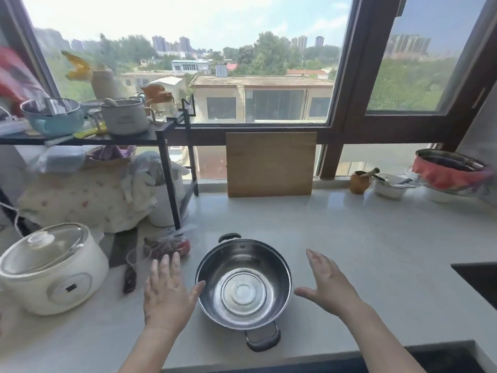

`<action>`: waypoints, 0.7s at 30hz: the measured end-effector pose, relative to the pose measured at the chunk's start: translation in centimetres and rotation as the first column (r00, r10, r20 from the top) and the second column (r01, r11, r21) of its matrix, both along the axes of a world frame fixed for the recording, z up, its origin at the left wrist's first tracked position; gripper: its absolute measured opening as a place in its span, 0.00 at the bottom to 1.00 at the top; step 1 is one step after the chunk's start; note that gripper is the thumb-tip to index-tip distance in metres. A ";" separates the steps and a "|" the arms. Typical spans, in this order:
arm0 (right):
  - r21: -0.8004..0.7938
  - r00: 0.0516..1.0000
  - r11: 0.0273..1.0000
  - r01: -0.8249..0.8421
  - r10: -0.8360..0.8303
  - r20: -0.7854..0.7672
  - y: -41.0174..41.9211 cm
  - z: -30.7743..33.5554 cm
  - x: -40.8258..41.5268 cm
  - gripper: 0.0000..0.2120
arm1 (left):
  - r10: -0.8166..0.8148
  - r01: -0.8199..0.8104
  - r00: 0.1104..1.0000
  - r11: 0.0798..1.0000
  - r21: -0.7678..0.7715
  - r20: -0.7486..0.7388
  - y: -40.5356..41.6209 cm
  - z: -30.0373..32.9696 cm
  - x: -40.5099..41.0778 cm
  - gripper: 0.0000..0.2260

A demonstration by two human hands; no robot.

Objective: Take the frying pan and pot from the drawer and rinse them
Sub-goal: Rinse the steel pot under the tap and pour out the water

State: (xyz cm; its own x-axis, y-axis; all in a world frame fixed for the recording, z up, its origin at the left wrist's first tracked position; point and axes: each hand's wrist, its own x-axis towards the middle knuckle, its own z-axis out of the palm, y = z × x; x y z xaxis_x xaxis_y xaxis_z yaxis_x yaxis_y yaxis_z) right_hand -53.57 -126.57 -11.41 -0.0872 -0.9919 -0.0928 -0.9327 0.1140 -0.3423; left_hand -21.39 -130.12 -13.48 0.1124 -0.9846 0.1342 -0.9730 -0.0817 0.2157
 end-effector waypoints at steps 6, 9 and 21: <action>0.132 0.998 0.990 -0.047 0.052 -0.030 -5.4 -3.6 -2.1 0.53 | 0.010 -0.011 1.000 0.992 0.122 0.007 -5.2 -2.5 -0.8 0.39; 0.232 0.994 0.967 -0.104 0.111 -0.016 -7.3 -5.3 -3.1 0.59 | -0.047 0.053 0.998 0.976 0.212 -0.033 -6.9 -4.9 0.6 0.36; 0.239 0.904 0.905 -0.351 0.261 0.338 -10.0 -9.5 -3.3 0.59 | -0.306 0.491 0.816 0.814 0.310 -0.491 -7.0 -9.3 2.8 0.56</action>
